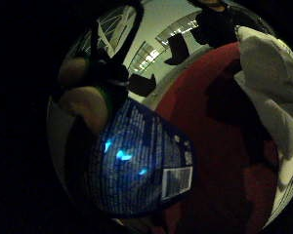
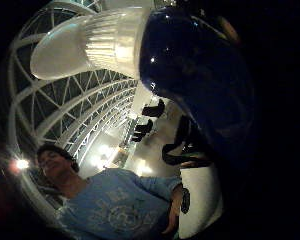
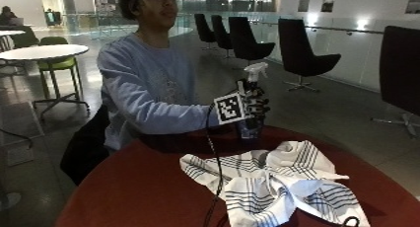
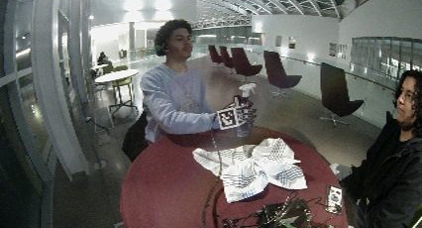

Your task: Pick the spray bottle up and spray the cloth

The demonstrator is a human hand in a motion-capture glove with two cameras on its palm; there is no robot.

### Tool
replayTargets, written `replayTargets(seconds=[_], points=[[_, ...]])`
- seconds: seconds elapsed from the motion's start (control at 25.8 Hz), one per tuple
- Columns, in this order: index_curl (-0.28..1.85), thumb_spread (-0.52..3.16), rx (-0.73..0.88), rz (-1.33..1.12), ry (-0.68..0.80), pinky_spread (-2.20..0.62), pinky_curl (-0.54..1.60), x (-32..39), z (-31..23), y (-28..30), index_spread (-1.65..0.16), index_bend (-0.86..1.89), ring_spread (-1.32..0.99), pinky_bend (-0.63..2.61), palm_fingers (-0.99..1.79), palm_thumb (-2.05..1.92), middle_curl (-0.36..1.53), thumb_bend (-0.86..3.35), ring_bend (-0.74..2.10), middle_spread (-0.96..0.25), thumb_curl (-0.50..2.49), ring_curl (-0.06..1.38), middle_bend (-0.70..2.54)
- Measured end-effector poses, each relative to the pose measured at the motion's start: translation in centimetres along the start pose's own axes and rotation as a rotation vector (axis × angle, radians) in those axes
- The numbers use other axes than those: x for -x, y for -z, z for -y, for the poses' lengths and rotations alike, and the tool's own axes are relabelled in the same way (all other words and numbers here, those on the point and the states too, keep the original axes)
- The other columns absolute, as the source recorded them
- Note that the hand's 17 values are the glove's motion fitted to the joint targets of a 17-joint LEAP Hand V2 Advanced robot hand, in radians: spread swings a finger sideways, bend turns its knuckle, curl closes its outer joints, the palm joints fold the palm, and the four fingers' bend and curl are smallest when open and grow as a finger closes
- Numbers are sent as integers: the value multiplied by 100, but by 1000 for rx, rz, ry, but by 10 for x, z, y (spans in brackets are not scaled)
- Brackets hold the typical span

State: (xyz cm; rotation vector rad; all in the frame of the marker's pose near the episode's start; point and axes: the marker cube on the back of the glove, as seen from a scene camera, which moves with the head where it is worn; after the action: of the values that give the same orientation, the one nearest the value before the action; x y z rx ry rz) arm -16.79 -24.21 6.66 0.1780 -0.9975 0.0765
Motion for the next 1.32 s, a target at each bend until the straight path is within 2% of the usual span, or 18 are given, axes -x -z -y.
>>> replayTargets(seconds=[0.15,0.27,0.35,0.58,0.89,1.08,1.32], points=[[26,86,48,-45,-25,26,37,-3,-11,8,-29,9,5,30,78,87,44,-4,35,-6,66,36,22],[25,91,122,-153,-22,26,40,-8,-39,36,-31,6,4,38,63,84,45,-4,29,-5,63,36,22],[24,94,130,-265,-19,25,40,-11,-62,72,-32,7,4,39,60,82,44,-3,27,-4,62,35,22],[25,102,3,-709,-102,25,37,-31,-128,195,-33,14,5,32,66,80,44,-2,24,-3,58,32,25],[27,109,-88,-938,-261,24,35,-54,-200,317,-33,15,5,27,67,80,43,-1,23,-4,54,32,25],[28,112,-110,-977,-255,24,34,-61,-218,348,-33,16,4,23,70,82,43,-1,23,-4,53,32,25],[29,115,-96,-989,-254,24,34,-65,-222,348,-32,15,3,21,72,84,43,-1,22,-5,52,33,26]])
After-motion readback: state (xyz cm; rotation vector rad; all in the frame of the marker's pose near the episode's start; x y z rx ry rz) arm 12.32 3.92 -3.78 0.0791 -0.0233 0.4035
